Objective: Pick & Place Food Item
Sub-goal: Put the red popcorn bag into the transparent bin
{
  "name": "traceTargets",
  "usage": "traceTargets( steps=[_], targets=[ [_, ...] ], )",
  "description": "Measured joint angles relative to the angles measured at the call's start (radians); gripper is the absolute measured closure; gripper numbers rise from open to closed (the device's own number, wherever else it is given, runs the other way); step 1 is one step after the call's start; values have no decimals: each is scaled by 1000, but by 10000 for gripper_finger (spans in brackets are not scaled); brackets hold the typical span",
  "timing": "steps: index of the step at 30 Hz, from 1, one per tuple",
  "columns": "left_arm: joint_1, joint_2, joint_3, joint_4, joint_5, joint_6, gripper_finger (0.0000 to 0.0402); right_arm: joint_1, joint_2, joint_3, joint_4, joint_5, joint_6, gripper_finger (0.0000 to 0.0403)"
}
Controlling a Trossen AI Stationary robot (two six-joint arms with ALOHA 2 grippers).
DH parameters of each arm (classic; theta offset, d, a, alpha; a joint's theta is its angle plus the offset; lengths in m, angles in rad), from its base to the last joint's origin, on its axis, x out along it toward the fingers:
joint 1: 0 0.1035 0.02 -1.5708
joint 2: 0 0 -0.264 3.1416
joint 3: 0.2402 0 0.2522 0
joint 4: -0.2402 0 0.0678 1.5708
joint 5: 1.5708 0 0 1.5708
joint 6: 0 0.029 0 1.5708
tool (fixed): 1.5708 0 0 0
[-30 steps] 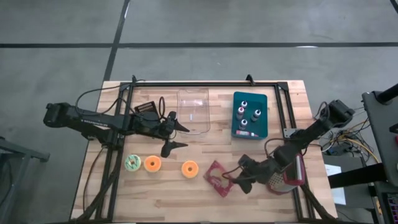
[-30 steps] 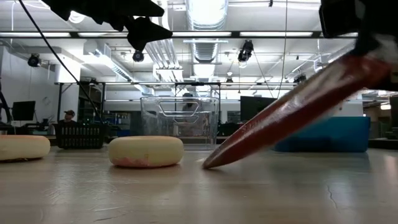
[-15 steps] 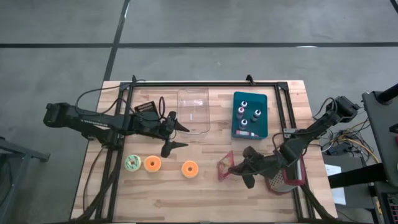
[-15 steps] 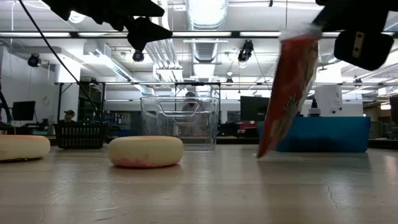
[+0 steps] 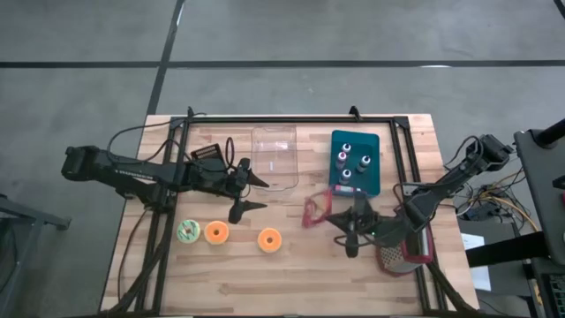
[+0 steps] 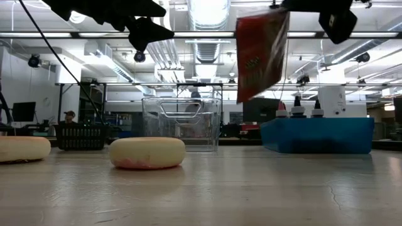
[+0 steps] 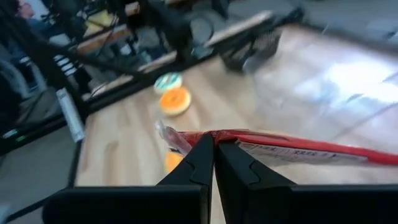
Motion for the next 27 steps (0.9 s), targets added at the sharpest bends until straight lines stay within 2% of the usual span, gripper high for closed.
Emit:
traceTargets(
  steps=[3,13,18,27],
  targets=[
    [0,0,0,0,0,0,97,-20,0,0,35,34,-72,395],
    [0,0,0,0,3,0,97,-154,-2,0,161,35,-404,395],
    [0,0,0,0,3,0,97,-240,-2,0,193,26,-513,395],
    [0,0,0,0,2,0,97,-409,-2,0,260,-194,-662,395]
  ],
)
